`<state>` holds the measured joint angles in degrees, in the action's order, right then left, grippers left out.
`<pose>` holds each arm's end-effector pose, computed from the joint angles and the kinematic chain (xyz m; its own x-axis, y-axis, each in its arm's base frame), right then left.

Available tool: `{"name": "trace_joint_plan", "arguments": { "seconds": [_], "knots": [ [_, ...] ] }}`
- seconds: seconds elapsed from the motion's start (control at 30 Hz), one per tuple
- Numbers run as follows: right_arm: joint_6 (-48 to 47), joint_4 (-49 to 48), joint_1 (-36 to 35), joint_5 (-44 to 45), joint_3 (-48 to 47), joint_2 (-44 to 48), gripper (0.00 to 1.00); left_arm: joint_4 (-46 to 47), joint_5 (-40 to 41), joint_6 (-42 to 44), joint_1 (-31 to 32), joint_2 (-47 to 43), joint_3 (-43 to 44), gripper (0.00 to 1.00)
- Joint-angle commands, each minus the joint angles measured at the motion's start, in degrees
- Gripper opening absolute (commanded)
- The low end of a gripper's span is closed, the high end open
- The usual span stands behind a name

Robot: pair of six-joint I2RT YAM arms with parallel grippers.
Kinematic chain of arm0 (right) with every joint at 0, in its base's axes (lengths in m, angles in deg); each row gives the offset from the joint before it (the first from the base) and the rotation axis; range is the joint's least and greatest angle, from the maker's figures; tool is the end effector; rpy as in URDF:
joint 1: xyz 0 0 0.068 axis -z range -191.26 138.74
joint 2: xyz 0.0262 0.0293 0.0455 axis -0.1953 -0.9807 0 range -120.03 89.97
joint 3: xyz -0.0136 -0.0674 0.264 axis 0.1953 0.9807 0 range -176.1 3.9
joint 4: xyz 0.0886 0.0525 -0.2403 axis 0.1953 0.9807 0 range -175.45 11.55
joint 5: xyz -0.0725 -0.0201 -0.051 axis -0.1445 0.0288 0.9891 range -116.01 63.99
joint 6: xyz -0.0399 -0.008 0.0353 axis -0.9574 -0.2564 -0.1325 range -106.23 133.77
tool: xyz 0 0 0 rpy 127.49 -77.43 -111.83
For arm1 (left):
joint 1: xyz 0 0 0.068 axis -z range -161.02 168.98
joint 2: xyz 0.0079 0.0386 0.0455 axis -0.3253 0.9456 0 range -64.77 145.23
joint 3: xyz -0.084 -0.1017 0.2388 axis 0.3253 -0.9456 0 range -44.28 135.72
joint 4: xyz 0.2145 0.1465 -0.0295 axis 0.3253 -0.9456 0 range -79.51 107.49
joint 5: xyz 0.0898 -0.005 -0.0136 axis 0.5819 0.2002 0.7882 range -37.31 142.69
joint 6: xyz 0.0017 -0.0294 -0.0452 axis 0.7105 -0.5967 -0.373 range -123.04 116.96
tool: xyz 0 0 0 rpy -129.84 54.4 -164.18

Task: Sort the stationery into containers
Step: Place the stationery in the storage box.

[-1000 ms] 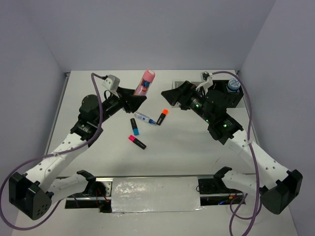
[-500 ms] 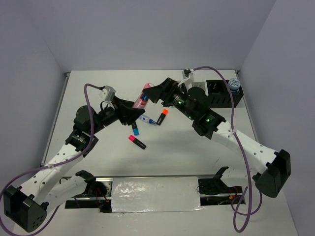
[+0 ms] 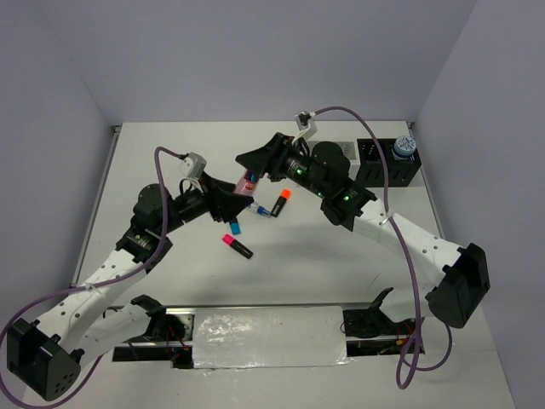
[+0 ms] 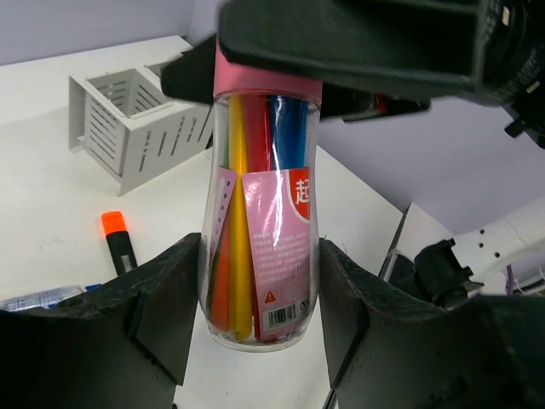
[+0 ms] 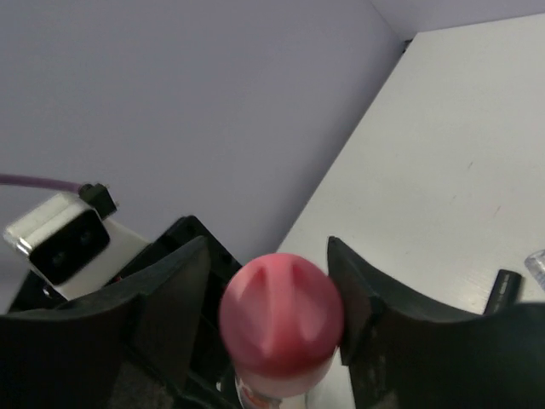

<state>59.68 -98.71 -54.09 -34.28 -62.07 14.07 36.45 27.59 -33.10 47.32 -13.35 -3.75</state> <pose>0.2285 0.2187 0.3928 -0.5293 0.4786 -0.7006 -0.5720 0.4086 0.7112 0.1798 -0.1143 0.3475 -0.2935 -0.3571 -0.8868 0.7539 0.4839 -0.4444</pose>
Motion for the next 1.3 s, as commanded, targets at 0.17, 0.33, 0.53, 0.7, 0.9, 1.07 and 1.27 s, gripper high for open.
{"name": "trace_joint_plan", "arguments": {
  "seconds": [0.17, 0.33, 0.53, 0.7, 0.9, 1.07, 1.27],
  "knots": [
    [-3.28, 1.12, -1.2, -5.53, 1.55, 3.47, 0.76, 1.52, 5.41, 1.59, -0.21, 0.26, 6.13, 0.0],
    [-6.53, 4.63, -1.2, -2.89, 2.16, 6.02, 0.7, -0.33, 5.16, 3.52, -0.21, 0.0, 6.93, 0.0],
    [-9.08, 3.95, 0.2, -4.2, 1.82, 6.73, 0.63, 1.86, -0.64, 5.01, -0.21, -0.71, 5.35, 0.0],
    [-9.17, 6.22, 2.4, -8.25, -2.66, 3.57, 0.69, 2.48, -4.07, 5.89, -0.04, -0.79, 4.99, 0.0],
    [-10.66, 7.54, 2.49, -8.69, -3.46, 3.3, 0.5, 1.96, -4.69, 6.95, 0.14, -0.35, 5.35, 0.0],
    [-13.3, 9.47, 3.71, -8.86, -3.28, 4.27, 0.0, -0.84, -0.84, 7.04, 0.14, 1.22, 7.19, 0.31],
    [-28.64, 10.98, 16.1, 17.2, 0.84, 7.17, 0.0, -39.63, 35.16, 0.28, 0.14, 6.58, 28.84, 0.99]
  ]
}}
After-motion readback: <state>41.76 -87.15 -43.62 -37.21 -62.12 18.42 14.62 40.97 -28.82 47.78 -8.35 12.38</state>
